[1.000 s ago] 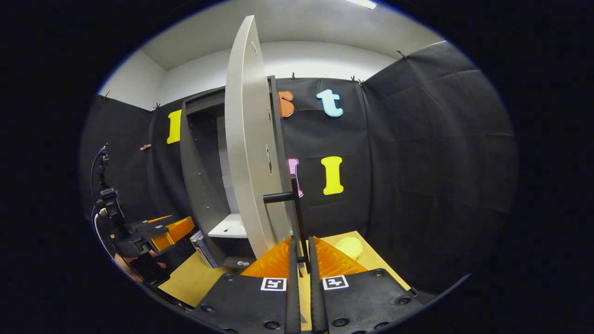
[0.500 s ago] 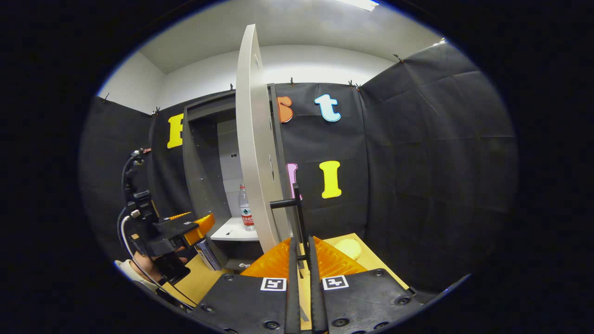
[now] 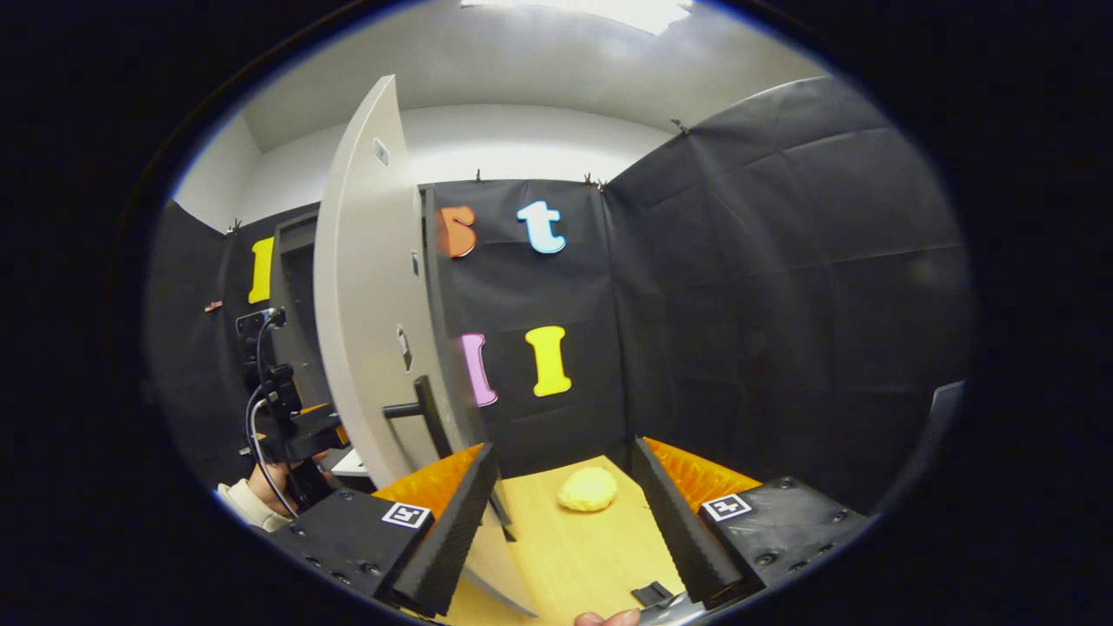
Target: Open the cabinet door with the right hand, grasp the bottle in the cabinet with the left hand and place it on the coaster, then close the cabinet door with the right hand.
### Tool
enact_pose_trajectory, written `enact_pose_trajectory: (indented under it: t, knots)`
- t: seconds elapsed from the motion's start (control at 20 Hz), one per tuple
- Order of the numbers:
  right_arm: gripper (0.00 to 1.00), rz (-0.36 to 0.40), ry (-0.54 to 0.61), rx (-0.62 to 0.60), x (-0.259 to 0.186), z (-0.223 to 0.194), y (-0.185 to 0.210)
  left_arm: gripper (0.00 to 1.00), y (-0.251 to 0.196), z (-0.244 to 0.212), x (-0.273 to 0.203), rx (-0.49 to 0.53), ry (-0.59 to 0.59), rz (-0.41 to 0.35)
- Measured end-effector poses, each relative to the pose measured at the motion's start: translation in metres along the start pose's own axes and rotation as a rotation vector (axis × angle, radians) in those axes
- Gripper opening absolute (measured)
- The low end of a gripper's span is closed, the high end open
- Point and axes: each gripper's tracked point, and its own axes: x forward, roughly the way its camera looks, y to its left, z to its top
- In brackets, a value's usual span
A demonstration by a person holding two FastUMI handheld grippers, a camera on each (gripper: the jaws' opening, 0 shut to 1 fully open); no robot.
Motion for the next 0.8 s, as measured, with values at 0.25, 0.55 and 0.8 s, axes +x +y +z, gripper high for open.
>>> enact_pose_trajectory:
  t: [0.25, 0.55, 0.8]
  knots:
    - [0.97, -0.014, 0.020, -0.069, 0.022, -0.014, -0.009, 0.94, 0.012, -0.014, 0.048, -0.030, 0.016, 0.032]
    - [0.97, -0.032, 0.020, -0.084, 0.037, -0.015, -0.019, 0.94, 0.022, -0.042, 0.093, -0.007, 0.061, 0.062]
    - [0.97, -0.051, 0.021, -0.117, 0.039, -0.016, -0.026, 0.94, 0.033, -0.058, 0.126, 0.014, 0.069, 0.099]
